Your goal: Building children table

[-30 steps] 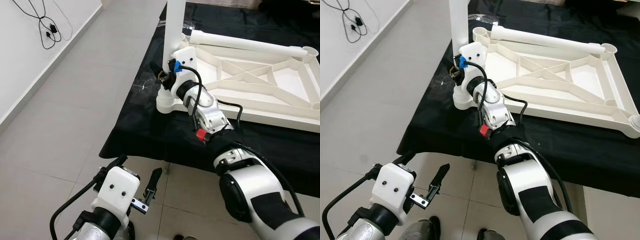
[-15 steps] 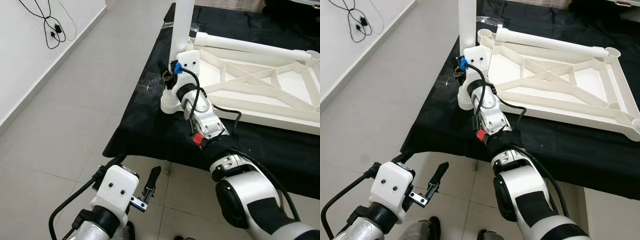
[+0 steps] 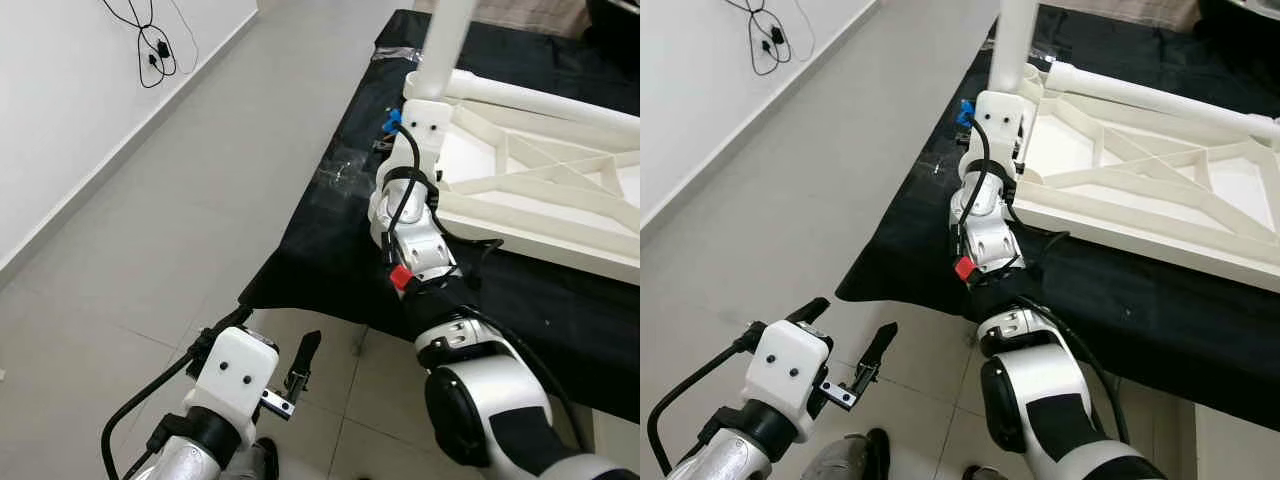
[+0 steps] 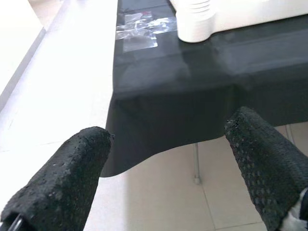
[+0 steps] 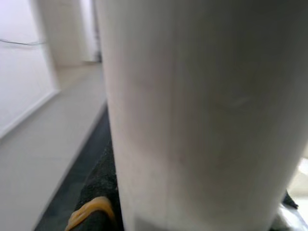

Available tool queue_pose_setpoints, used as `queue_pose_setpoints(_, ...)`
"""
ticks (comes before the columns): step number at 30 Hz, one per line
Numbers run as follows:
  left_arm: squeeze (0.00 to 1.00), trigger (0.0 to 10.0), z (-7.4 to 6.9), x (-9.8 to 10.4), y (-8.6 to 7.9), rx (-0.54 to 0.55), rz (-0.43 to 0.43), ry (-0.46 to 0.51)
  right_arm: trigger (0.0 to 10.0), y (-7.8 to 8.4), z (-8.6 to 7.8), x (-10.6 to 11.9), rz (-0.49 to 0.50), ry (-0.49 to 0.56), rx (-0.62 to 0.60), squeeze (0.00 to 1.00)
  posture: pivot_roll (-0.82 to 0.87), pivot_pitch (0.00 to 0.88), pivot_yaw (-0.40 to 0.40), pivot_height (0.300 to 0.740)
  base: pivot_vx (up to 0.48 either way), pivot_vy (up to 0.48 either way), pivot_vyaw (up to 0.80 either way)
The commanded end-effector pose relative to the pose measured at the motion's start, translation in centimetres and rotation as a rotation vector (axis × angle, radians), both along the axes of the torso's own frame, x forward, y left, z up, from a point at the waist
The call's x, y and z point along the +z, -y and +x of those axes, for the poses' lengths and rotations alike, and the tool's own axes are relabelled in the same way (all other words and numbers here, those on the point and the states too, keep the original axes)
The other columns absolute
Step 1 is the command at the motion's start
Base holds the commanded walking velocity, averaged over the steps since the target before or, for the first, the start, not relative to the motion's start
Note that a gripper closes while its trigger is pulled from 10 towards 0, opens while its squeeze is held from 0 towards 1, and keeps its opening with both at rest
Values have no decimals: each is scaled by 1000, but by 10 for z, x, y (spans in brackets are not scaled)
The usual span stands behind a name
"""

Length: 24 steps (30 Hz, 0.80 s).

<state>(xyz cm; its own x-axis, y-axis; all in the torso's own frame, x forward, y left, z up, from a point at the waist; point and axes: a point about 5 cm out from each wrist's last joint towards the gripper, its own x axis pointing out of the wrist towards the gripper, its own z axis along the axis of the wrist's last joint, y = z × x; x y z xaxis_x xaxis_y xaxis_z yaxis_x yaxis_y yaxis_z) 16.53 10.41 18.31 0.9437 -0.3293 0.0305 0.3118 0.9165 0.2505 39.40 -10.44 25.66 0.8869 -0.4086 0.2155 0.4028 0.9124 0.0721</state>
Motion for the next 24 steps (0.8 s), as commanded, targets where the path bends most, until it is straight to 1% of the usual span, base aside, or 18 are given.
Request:
queue_pose_setpoints(1,0,10000,-1,-4,0,-7,5,-16,10000,26,-4,-59,15,-263,-149,0,169,239,-46,740,0,0,0)
queue_pose_setpoints(3,0,10000,0,-3,2,-15,2,-11,10000,29,-13,-58,39,-303,-384,0,171,226,-44,740,0,0,0)
queue_pose_setpoints(4,0,10000,0,-3,2,-15,2,-11,10000,29,-13,-58,39,-303,-384,0,171,226,-44,740,0,0,0)
queue_pose_setpoints(5,0,10000,0,-4,4,-28,-4,-15,10000,33,-17,-57,44,-315,-481,0,176,221,-45,740,0,0,0)
queue_pose_setpoints(6,0,10000,0,-5,7,-50,-13,-27,10000,37,-20,-57,51,-320,-535,0,177,218,-43,740,0,0,0)
queue_pose_setpoints(7,0,10000,0,-5,7,-50,-13,-27,10000,37,-20,-57,51,-320,-535,0,177,218,-43,740,0,0,0)
queue_pose_setpoints(8,0,10000,-1,-6,10,-89,-30,-47,10000,43,-23,-57,51,-314,-586,0,177,214,-41,740,0,0,0)
queue_pose_setpoints(10,0,10000,-1,-6,10,-89,-30,-47,10000,43,-23,-57,51,-314,-586,0,177,214,-41,740,0,0,0)
queue_pose_setpoints(11,0,10000,-4,-7,15,-143,-46,-67,10000,50,-27,-58,56,-307,-631,0,170,208,-36,740,0,0,0)
queue_pose_setpoints(12,0,10000,-4,-7,15,-143,-46,-67,10000,50,-27,-58,56,-307,-631,0,170,208,-36,740,0,0,0)
queue_pose_setpoints(14,0,10000,-10,-11,26,-245,-71,-105,10000,61,-36,-61,77,-302,-694,0,160,203,-32,740,0,0,0)
queue_pose_setpoints(15,0,10000,-10,-11,26,-245,-71,-105,10000,61,-36,-61,77,-302,-694,0,160,203,-32,740,0,0,0)
queue_pose_setpoints(16,0,10000,-12,-12,29,-278,-78,-119,10000,62,-39,-63,92,-299,-697,0,158,202,-28,740,0,0,0)
queue_pose_setpoints(18,0,10000,-14,-15,34,-316,-65,-127,10000,56,-40,-64,88,-295,-663,0,159,196,-29,740,0,0,0)
queue_pose_setpoints(19,0,10000,-14,-15,34,-316,-65,-127,10000,56,-40,-64,88,-295,-663,0,159,196,-29,740,0,0,0)
queue_pose_setpoints(22,0,10000,-15,-16,34,-315,-66,-132,10000,35,-39,-65,111,-297,-549,0,161,190,-31,740,0,0,0)
queue_pose_setpoints(23,0,10000,-15,-16,34,-315,-66,-132,10000,35,-39,-65,111,-297,-549,0,161,190,-31,740,0,0,0)
queue_pose_setpoints(24,0,10000,-14,-17,34,-314,-67,-134,10000,30,-38,-66,120,-298,-523,0,164,187,-32,740,0,0,0)
